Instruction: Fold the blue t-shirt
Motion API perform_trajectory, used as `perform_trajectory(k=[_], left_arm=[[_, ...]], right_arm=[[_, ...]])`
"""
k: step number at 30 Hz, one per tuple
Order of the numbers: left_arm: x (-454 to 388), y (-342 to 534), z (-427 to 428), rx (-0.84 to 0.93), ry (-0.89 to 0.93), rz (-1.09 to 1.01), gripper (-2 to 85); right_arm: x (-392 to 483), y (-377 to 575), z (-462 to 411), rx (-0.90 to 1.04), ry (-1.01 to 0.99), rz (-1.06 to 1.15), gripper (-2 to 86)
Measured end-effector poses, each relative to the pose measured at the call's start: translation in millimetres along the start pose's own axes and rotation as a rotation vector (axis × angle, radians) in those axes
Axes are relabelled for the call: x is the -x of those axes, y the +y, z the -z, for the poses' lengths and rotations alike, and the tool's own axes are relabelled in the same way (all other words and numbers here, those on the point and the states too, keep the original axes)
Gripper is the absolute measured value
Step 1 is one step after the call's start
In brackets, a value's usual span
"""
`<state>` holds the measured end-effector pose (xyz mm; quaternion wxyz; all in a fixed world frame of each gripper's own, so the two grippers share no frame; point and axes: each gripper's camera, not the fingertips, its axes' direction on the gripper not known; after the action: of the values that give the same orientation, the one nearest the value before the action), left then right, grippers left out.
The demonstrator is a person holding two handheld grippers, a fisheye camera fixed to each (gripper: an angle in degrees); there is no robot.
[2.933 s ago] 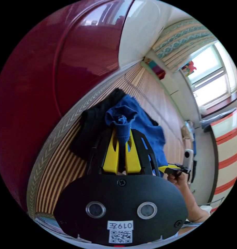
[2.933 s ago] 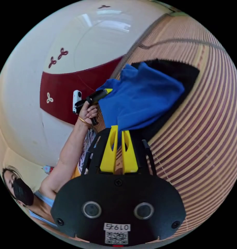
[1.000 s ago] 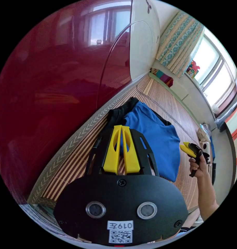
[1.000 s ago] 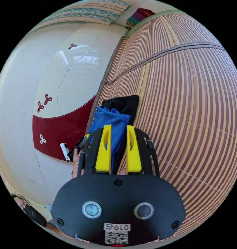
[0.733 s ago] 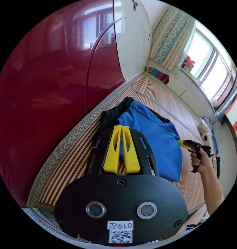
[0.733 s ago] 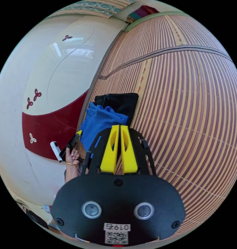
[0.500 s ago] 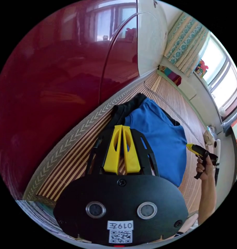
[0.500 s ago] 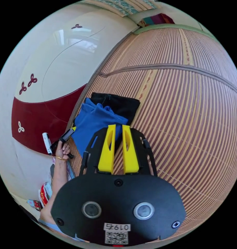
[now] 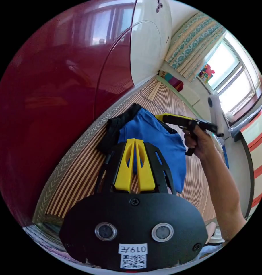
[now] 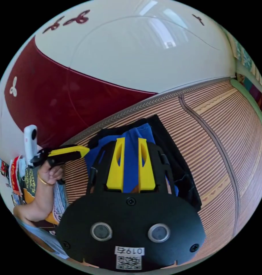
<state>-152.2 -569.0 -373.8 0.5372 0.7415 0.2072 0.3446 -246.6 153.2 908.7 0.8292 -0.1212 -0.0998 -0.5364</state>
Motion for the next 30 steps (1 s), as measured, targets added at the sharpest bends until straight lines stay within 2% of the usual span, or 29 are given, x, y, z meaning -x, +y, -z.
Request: perform_trajectory(k=[2,9,15,18,21,25,28,30], left_arm=[[4.0,-0.5,-11.0,0.098,0.018,-0.017,0.8],[3.4,9.0,-47.3,0.227,-0.022,-0.035,0.7],[1.9,21.8,-54.9,0.182,-0.034,0.013,0.8],[5.3,31.3,-60.1,0.169,0.008,0.055,0.7],[6.3,42.7,-65.9,0.159,0.049,0.091,0.7],[-1.0,60.4,-68.5,0.133,0.084,0.122,0.7],[-19.2,75.0,-61.0,0.053,0.013,0.109,0.7],[-35.2,84.2,-59.2,0.013,-0.041,0.079,0.7]], right_arm=[[10.4,-15.3,-13.4,0.053,0.046,0.028,7.2],[31.0,-34.3,-16.8,0.111,0.093,0.066,0.9],[53.3,-30.2,-1.0,0.039,0.186,0.066,0.5],[63.3,-25.4,2.5,0.044,0.203,0.043,6.3],[67.9,-19.9,32.4,-0.020,0.120,0.002,9.6],[79.7,9.0,97.9,-0.109,0.067,0.017,8.9],[97.1,53.1,143.2,-0.135,0.088,0.083,6.2],[117.5,86.3,164.2,-0.139,0.169,0.158,5.2]])
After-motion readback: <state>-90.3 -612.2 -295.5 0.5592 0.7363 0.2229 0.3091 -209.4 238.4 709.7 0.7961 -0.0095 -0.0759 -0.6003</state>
